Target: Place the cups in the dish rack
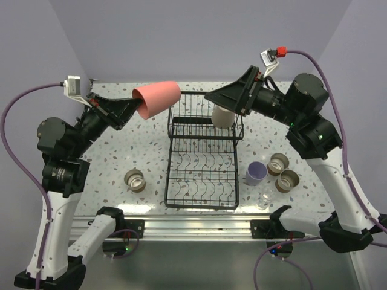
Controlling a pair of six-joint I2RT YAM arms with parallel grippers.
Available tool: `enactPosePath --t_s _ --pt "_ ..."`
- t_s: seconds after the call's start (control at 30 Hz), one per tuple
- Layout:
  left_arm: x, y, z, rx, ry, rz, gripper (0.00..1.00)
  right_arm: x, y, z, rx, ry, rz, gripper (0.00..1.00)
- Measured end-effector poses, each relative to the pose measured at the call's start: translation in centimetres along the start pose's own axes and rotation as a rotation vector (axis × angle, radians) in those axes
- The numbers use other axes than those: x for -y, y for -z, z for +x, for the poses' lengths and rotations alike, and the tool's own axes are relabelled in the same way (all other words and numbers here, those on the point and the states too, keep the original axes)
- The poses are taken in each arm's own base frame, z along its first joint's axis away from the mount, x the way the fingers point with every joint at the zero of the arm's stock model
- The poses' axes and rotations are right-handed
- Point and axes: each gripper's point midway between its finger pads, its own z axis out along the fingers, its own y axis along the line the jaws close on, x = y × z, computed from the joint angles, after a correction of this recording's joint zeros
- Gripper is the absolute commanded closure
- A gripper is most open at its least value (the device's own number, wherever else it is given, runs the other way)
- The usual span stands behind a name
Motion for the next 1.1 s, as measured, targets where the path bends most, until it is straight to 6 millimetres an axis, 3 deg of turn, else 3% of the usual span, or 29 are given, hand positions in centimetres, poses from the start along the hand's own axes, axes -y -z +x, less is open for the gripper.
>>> enactPosePath --t_s 0.33,0.7,1.1 --pt "2.3 0.3 1.1 0.095 0.23 0.25 1.0 -2.9 -4.5 -1.1 0.007 -0.152 -0.16 0.02" --pt "3.7 0.6 0.0 0.153 0.301 0.371 1.0 -4.9 -5.1 -0.3 -0.011 -0.19 -0.206 0.02" --pt "2.5 0.5 1.0 0.168 0.375 0.377 1.0 -3.8 -8.0 1.0 -0.044 -0.238 -0.185 0.03"
